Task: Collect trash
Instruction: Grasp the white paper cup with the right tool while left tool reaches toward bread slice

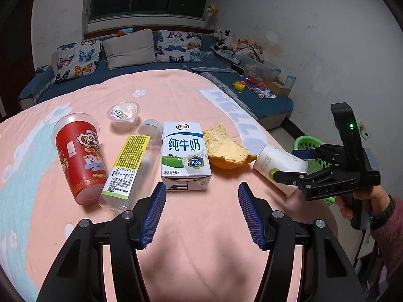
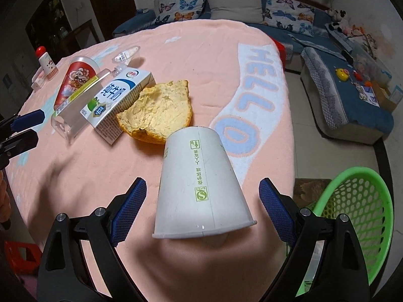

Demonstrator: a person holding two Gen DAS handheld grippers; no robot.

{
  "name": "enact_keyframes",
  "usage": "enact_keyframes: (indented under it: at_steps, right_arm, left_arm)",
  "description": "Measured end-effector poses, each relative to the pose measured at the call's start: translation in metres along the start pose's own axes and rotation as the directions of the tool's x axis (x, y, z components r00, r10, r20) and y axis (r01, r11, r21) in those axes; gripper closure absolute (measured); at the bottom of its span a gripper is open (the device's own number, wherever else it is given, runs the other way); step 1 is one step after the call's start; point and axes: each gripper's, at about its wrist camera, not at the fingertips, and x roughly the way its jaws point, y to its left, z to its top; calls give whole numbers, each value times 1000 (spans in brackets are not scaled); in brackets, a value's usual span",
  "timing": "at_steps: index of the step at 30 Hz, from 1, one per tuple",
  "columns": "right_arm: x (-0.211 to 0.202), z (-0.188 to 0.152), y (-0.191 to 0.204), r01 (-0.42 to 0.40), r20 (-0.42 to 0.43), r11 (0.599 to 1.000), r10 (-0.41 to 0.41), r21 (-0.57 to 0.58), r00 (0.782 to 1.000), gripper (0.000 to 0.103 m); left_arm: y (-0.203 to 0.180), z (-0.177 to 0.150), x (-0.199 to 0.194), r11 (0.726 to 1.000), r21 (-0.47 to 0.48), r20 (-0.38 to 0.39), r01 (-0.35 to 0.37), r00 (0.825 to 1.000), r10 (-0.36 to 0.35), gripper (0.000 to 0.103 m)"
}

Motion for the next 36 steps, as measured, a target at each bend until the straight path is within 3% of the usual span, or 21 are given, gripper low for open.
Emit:
enact_keyframes:
  at_steps: [4, 12, 20, 30, 36]
  right_arm:
    - [5, -1, 1, 2, -13, 1000, -3, -12, 1000, 14]
    - [10, -7, -2, -1, -30, 1000, 1, -4, 1000, 30]
    - [0, -16, -5, 0, -9, 1000, 0, 8, 1000, 32]
    - [-24, -33, -24, 18, 19, 997, -20, 68, 1000, 32]
    - [-37, -42, -39, 29, 30, 993, -32, 111, 999, 32]
  left_arm:
    - [-1, -1, 1, 1000, 1, -2, -3, 1000, 3, 42]
    - [-12, 1, 7, 999, 43, -7, 3, 1000, -3, 42]
    - [-33, 7, 22, 992, 125, -18, 2, 1000, 0, 42]
    - [-78, 21, 55, 947, 320, -42, -2, 999, 16, 46]
    - [-94, 29, 86, 908, 418, -76, -19, 996, 56, 53]
